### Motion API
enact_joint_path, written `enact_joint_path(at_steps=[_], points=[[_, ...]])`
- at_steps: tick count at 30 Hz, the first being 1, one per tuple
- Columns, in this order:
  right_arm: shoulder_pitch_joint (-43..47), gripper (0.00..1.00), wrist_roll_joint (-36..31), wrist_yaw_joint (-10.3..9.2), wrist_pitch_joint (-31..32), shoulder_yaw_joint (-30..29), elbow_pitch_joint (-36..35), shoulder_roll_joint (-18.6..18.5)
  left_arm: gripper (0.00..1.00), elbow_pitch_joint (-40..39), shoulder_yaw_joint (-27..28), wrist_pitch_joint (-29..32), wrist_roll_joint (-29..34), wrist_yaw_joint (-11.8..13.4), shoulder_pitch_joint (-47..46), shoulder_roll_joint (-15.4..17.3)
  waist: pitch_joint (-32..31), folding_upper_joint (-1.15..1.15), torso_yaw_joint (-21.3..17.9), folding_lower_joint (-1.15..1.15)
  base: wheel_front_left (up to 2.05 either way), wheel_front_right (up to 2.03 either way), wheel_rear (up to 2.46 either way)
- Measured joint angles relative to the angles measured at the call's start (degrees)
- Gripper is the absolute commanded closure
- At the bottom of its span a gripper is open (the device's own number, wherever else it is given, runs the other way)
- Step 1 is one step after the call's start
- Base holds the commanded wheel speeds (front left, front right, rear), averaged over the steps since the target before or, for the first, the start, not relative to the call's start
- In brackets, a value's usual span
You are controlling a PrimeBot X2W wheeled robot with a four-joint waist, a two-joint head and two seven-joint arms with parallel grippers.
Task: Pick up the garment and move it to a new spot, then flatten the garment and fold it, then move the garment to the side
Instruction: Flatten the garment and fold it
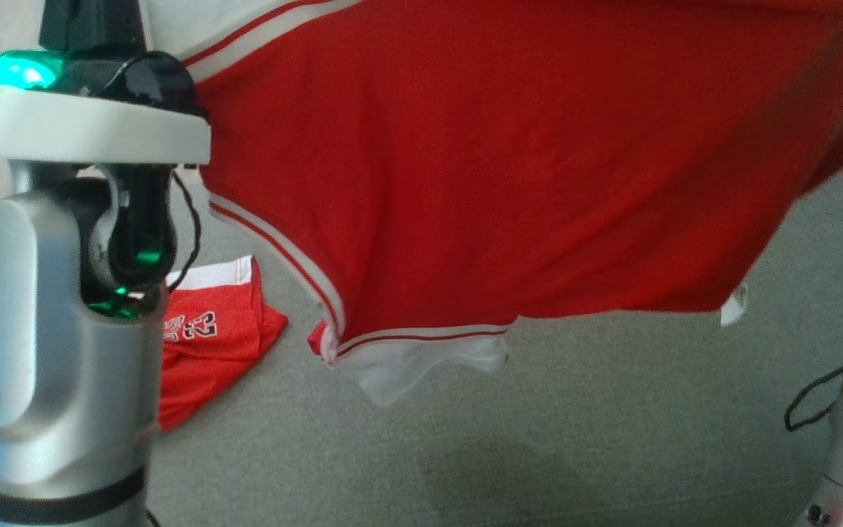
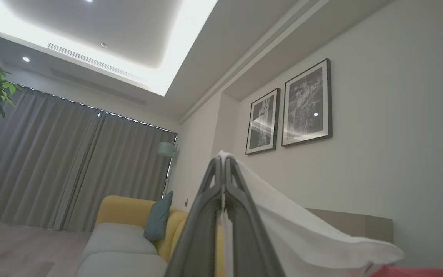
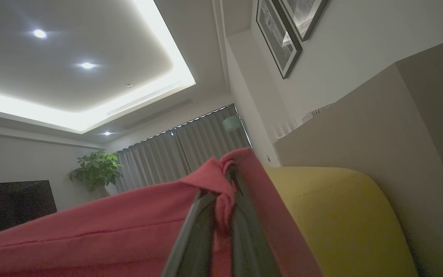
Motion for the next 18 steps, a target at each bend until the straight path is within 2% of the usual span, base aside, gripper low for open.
enact_joint_path(at_steps=[5, 9, 14, 15, 18], points=[[-0.5, 1.00, -2.2, 0.00, 1.7, -1.5, 0.8, 0.0, 1.00, 1.9, -0.5, 4.0, 0.0, -0.3, -0.7, 2.4, 2.8, 0.00, -0.5, 0.00, 0.00, 0.00, 0.00], [-6.1, 1.00, -5.2, 0.00, 0.9, -0.7, 8.3, 0.0, 1.00, 9.6, -1.1, 5.8, -0.9, -2.0, -4.9, 3.4, 6.4, 0.00, -1.2, 0.00, 0.00, 0.00, 0.00], [-22.2, 1.00, -11.9, 0.00, -5.6, 3.7, 21.2, -0.2, 1.00, 22.1, -1.9, 4.8, 1.2, -5.6, -19.2, 5.4, 13.2, 0.00, -2.1, 0.02, 0.00, 0.00, 0.00], [-29.3, 1.00, -15.1, 0.00, -9.2, 5.2, 26.7, -0.2, 1.00, 27.4, -2.4, 3.1, 1.9, -6.8, -26.0, 5.4, 16.1, 0.00, -2.4, 0.02, 0.00, 0.00, 0.00], [-38.9, 1.00, -17.4, 0.00, -15.1, 4.6, 35.1, -0.3, 1.00, 34.3, -2.5, -1.1, 3.1, -7.9, -35.1, 5.0, 20.1, 0.00, -2.7, 0.03, 0.00, 0.00, 0.00]])
